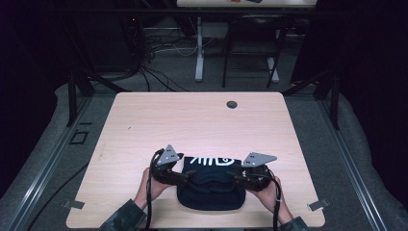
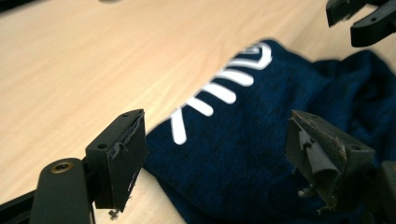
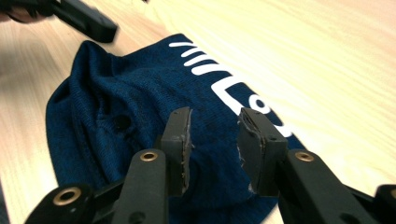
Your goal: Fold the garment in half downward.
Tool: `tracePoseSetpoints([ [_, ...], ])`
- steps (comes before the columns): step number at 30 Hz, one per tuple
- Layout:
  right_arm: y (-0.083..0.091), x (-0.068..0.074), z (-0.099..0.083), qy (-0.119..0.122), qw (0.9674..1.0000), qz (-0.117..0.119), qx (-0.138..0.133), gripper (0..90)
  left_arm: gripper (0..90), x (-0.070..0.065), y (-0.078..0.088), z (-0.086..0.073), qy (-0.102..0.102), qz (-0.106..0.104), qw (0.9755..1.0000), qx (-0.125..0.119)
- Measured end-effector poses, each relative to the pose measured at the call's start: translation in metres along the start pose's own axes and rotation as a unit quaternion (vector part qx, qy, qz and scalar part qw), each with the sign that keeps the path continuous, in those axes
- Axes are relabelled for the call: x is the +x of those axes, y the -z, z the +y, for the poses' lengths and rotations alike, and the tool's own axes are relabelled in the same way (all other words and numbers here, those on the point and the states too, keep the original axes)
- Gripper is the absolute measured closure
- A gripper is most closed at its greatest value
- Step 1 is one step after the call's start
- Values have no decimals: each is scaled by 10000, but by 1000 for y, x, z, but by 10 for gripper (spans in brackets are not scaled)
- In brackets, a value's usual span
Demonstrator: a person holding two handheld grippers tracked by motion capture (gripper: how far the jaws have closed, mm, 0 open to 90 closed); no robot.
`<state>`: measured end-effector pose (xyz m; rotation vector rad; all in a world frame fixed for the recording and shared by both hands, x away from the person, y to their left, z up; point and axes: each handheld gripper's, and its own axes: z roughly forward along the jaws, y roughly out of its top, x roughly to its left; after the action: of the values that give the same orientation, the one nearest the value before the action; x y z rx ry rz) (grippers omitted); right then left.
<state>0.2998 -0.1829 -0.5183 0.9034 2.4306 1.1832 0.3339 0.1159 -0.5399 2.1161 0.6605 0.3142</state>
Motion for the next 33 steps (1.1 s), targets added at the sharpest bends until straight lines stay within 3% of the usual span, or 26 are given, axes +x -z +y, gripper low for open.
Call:
tracePoseSetpoints([
  [3, -11, 6, -5, 110, 9995, 92, 293, 621, 198, -5, -6, -5, -65, -102, 9998, 183],
  [9, -19, 11, -15, 192, 9985, 154, 479, 581, 189, -15, -11, -14, -311, -96, 9985, 441],
  [10, -22, 12, -19, 192, 9982, 154, 551, 565, 186, -18, -12, -17, -427, -44, 9977, 517],
  [14, -24, 14, -23, 216, 9977, 114, 633, 542, 184, -22, -14, -20, -528, -21, 9969, 587],
  [24, -30, 13, -32, 194, 9971, 55, 731, 438, 175, -26, -18, -27, -681, 101, 9955, 644],
  [33, -32, 16, -33, 353, 9958, -157, 824, 355, 147, -23, -20, -30, -593, 64, 9960, 658],
])
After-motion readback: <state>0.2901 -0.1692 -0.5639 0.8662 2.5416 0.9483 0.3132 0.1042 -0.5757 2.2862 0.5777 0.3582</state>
